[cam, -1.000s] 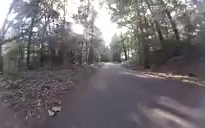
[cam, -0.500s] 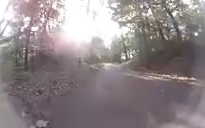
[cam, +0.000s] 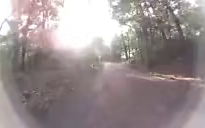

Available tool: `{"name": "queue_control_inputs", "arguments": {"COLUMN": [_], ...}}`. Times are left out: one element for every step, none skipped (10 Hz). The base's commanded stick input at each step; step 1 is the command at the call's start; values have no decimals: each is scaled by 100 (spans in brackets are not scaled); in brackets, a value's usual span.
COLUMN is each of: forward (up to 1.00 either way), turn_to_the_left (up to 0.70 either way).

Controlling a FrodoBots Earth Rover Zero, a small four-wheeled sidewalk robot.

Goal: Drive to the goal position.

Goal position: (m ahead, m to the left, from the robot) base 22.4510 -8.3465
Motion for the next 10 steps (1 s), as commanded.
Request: {"name": "queue_control_inputs", "arguments": {"forward": [70, 70, 70, 70, 70, 70, 70, 70, 70, 70], "turn_to_the_left": [-1, -1, -1, -1, -1, -1, -1, -1, -1, -1]}}
